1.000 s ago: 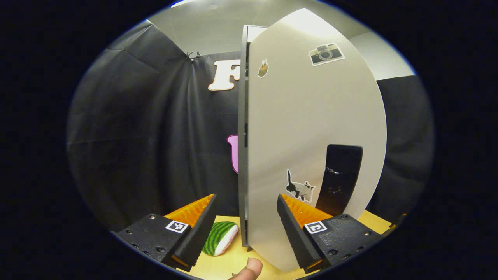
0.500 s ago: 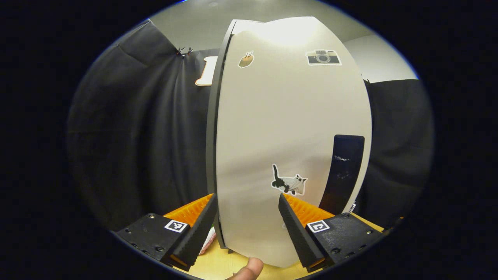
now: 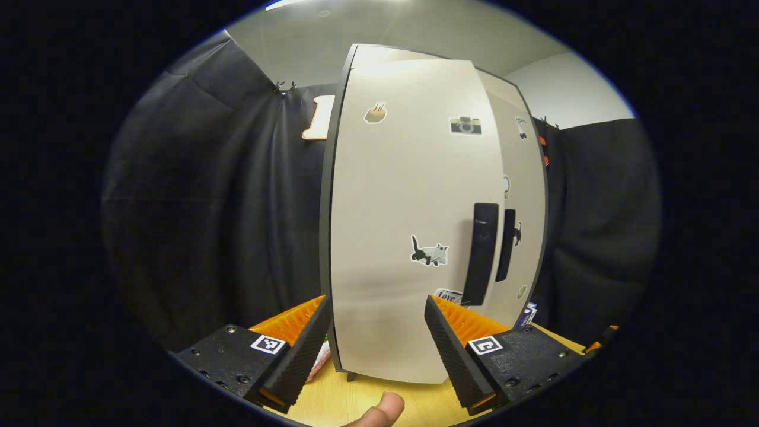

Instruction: Grab one shoe with the right hand and put it into the shoe cabinet, grab the other shoe with the left hand and put it into the shoe cabinet; then close the right door with the right hand and the left door with the left hand.

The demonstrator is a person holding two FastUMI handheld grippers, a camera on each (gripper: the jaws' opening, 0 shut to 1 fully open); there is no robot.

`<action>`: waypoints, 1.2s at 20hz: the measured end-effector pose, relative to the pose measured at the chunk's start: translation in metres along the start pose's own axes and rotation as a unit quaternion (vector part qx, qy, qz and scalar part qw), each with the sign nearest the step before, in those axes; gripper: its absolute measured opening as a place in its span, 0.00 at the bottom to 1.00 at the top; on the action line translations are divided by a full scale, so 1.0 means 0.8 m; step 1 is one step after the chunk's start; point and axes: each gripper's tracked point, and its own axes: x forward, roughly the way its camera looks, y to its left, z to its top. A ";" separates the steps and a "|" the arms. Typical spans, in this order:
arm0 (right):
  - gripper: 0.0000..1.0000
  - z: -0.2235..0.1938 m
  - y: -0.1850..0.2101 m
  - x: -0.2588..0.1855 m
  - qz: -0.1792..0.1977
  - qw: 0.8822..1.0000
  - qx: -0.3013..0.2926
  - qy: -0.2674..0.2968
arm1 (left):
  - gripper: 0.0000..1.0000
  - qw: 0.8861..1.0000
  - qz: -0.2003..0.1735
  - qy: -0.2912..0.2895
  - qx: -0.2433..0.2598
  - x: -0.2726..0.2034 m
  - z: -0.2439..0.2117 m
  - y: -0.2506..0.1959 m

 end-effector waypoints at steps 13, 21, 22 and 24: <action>0.98 0.024 0.044 -0.018 0.014 1.000 0.012 -0.012 | 0.96 1.000 -0.001 0.004 -0.023 -0.132 -0.067 -0.031; 0.98 0.044 0.054 -0.036 0.022 0.999 0.012 -0.025 | 0.96 0.999 0.025 -0.018 0.010 -0.183 -0.100 -0.055; 0.98 0.044 0.053 -0.036 0.021 0.999 0.010 -0.022 | 0.96 0.999 0.028 -0.025 0.012 -0.188 -0.103 -0.060; 0.98 0.045 0.048 -0.041 0.019 1.000 0.004 -0.021 | 0.96 0.999 0.033 -0.037 0.010 -0.195 -0.108 -0.069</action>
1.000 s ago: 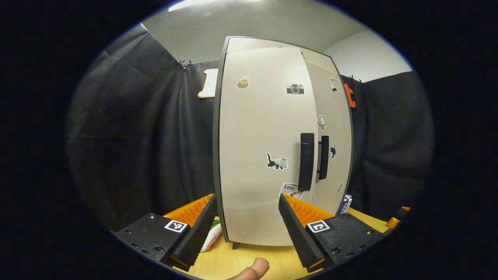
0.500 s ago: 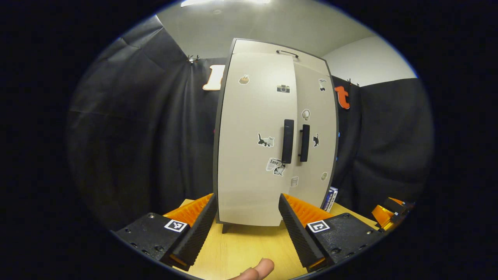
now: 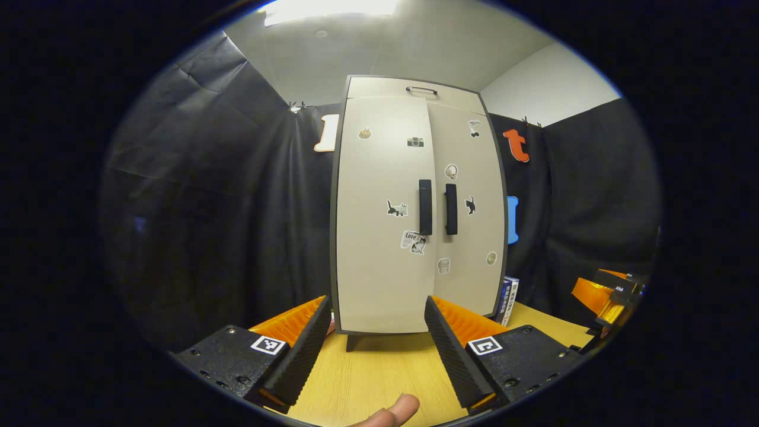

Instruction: Grab one shoe with the right hand and put it into the shoe cabinet, grab the other shoe with the left hand and put it into the shoe cabinet; then close the right door with the right hand and the left door with the left hand.

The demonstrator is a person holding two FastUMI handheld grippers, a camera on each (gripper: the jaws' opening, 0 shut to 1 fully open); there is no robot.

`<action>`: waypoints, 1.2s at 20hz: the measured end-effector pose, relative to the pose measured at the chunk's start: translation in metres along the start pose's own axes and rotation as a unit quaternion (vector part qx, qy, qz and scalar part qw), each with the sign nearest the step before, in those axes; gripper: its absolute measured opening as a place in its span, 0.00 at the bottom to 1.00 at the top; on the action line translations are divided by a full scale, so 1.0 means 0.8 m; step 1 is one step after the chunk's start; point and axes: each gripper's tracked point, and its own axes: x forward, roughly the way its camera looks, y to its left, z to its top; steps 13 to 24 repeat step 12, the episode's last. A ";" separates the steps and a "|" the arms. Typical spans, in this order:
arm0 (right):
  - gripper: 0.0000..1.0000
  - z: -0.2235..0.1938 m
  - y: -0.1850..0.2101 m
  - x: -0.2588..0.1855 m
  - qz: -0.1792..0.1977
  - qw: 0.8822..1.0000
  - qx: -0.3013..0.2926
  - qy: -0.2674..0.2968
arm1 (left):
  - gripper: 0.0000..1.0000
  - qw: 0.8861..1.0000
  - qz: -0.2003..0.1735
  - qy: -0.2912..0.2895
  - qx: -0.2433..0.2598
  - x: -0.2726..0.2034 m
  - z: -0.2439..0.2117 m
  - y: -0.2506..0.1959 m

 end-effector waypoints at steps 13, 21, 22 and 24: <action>0.98 0.015 -0.021 -0.014 -0.009 1.000 -0.013 -0.019 | 0.96 1.000 -0.026 0.004 -0.005 -0.001 -0.015 -0.042; 0.98 0.015 -0.021 -0.014 -0.009 1.000 -0.013 -0.019 | 0.96 1.000 -0.026 0.004 -0.005 -0.001 -0.015 -0.042; 0.98 0.015 -0.021 -0.014 -0.009 1.000 -0.013 -0.019 | 0.96 1.000 -0.026 0.004 -0.005 -0.001 -0.015 -0.042; 0.98 0.015 -0.021 -0.014 -0.009 1.000 -0.013 -0.019 | 0.96 1.000 -0.026 0.004 -0.005 -0.001 -0.015 -0.042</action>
